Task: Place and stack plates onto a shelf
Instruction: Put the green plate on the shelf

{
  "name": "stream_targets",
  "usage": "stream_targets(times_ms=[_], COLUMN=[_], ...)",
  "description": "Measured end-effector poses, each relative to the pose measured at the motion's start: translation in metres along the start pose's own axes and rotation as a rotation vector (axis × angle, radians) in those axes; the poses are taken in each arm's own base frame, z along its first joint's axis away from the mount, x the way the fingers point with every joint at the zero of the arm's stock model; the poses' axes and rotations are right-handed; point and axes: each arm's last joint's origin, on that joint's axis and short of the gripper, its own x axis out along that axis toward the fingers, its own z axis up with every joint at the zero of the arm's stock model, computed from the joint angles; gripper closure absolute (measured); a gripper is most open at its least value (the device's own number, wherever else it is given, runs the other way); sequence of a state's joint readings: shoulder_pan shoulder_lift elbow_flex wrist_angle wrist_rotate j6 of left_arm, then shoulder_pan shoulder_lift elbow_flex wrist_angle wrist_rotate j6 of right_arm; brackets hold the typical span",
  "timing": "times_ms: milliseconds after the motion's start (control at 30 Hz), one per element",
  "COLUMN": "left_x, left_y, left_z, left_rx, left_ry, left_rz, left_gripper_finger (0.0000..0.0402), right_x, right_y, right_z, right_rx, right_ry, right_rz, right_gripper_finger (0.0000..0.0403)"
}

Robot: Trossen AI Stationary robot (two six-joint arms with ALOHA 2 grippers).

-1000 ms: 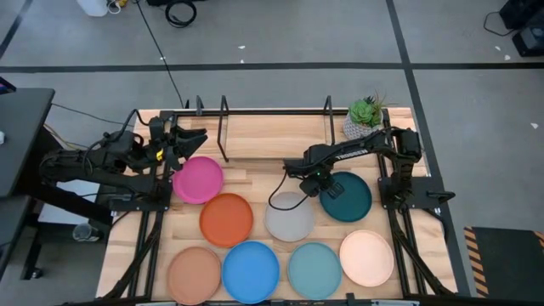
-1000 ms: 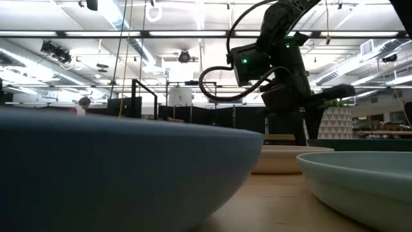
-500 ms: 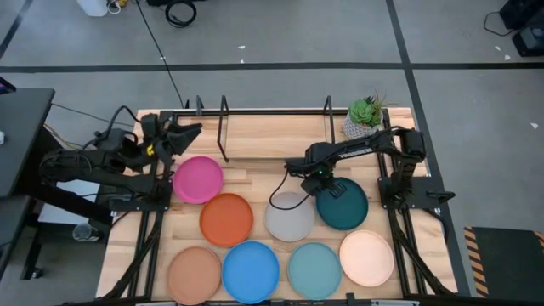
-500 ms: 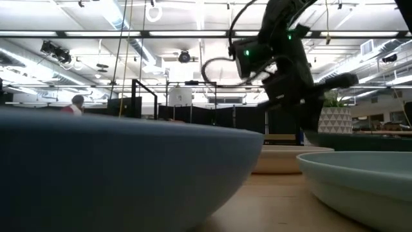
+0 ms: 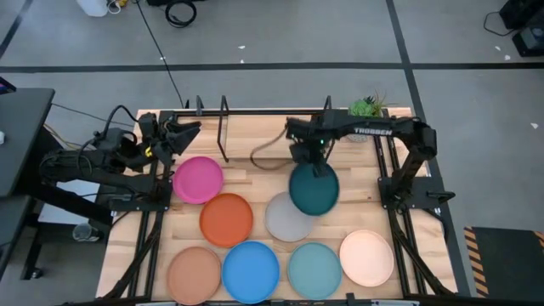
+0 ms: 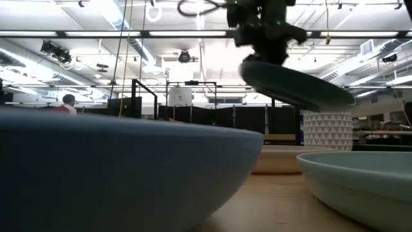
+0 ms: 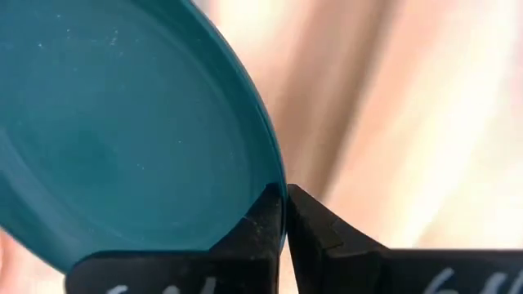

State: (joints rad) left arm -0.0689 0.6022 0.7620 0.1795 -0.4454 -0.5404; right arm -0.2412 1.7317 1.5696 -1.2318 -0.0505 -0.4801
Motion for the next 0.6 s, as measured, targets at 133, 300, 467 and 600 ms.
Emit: stream_targets(times_ms=[133,300,467,600], left_x=[0.000,0.000,0.000,0.000], left_y=[0.000,-0.001,-0.001,-0.001], left_z=[0.001,0.000,0.000,0.000], left_rx=[-0.033,-0.048,-0.009,0.009], left_ry=[-0.005,0.010,0.010,0.014], left_rz=[-0.006,-0.032,-0.031,-0.029], left_gripper_finger=[0.0212,0.0212,0.0212,0.0212], right_x=[-0.026,-0.043,-0.056,-0.076], right_y=[-0.028,-0.065,-0.085,-0.083], right_z=[0.001,-0.018,-0.033,-0.032], right_rx=[0.158,0.396,0.726,0.925], right_ry=[-0.122,-0.194,-0.248,-0.302], right_rz=[-0.071,-0.108,-0.053,0.032], right_gripper_finger=[0.0387,0.0387,0.0387,0.0387])
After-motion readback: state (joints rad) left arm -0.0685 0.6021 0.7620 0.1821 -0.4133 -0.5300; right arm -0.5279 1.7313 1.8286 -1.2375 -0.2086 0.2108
